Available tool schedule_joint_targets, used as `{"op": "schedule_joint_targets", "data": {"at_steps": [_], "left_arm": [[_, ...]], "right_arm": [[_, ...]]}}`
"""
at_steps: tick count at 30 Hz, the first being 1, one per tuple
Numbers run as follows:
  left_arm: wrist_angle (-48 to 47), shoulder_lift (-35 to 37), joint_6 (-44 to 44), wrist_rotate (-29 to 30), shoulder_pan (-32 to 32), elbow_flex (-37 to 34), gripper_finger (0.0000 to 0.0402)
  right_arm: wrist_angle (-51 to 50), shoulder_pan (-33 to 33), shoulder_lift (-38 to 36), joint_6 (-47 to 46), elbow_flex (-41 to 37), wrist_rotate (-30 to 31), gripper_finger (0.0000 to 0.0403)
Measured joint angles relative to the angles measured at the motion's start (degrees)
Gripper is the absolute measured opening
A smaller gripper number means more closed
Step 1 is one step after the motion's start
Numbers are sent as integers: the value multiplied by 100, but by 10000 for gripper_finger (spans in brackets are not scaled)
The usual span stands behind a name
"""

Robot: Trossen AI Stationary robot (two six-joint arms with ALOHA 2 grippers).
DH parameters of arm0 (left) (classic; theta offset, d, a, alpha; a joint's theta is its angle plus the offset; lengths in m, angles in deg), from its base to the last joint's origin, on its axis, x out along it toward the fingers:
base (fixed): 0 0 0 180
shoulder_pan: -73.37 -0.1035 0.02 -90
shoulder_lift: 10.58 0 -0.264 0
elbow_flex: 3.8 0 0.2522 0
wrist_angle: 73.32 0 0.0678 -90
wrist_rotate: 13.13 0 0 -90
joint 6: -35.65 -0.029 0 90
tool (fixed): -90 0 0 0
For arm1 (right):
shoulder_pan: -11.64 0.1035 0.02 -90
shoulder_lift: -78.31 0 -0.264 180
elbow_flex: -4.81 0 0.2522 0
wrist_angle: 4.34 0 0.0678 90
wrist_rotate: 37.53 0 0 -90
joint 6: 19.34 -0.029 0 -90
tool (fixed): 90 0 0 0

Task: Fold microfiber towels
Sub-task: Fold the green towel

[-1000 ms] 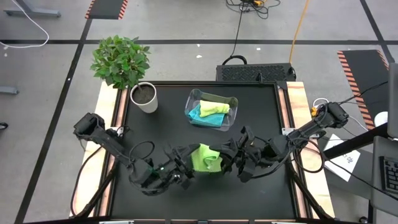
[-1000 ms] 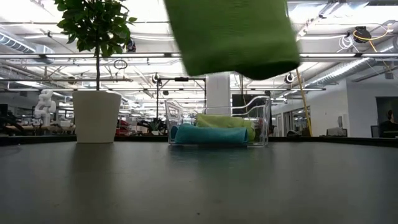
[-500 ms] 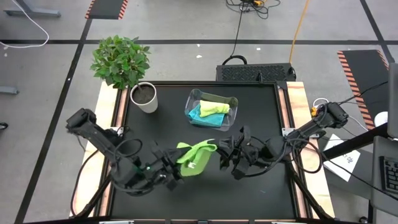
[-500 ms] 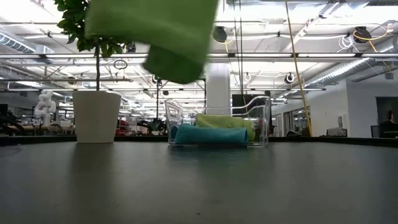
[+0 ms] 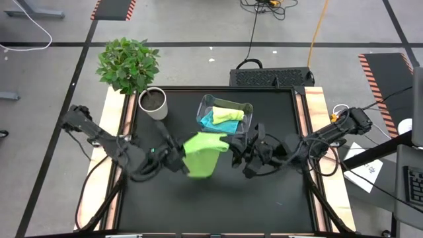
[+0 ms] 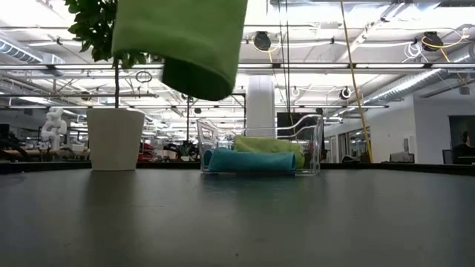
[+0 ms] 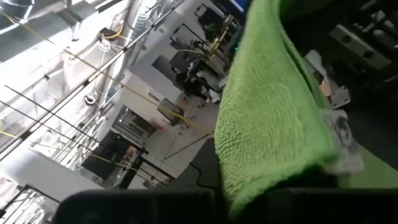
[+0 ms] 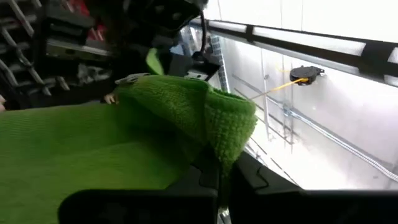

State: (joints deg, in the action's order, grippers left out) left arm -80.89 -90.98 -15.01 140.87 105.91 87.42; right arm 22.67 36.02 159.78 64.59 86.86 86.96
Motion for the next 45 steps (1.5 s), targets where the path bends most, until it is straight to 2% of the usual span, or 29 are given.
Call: {"op": "schedule_joint_targets", "data": {"at_steps": [5,7,10,13,15,19,23,28,32,38,45], "left_arm": [[-279,347,-113,-455,-463,-2,4],[-594,425,206,-621,-608,-2,4],[-1354,495,1067,-865,-675,0,6],[-2296,480,2312,-1299,-650,-39,4],[-2406,474,3070,-1726,-594,-330,4],[-1334,455,3681,-2216,-367,-1410,3],[456,451,4068,-2267,13,-2609,4],[2534,43,4409,-2806,314,-3607,4],[3283,-589,4774,-3309,349,-3672,3],[4166,-1812,5075,-3541,454,-3362,3],[4236,-2579,5277,-3701,745,-2703,3]], "right_arm": [[-98,-443,-24,50,1,-184,0],[-228,-565,-24,-34,2,-239,0],[-608,-648,-24,-459,2,-301,0],[-1056,-653,-25,-1205,-62,-364,0],[-1188,-578,-26,-1728,-228,-466,0],[-1225,-325,-26,-2537,-745,-489,0],[-985,-6,-14,-3443,-1356,-550,0],[-359,484,2,-4441,-2149,-586,0],[-46,783,0,-5073,-2570,-534,0],[-94,985,19,-5742,-2855,-643,0],[-116,1034,26,-6130,-2881,-1344,0]]}}
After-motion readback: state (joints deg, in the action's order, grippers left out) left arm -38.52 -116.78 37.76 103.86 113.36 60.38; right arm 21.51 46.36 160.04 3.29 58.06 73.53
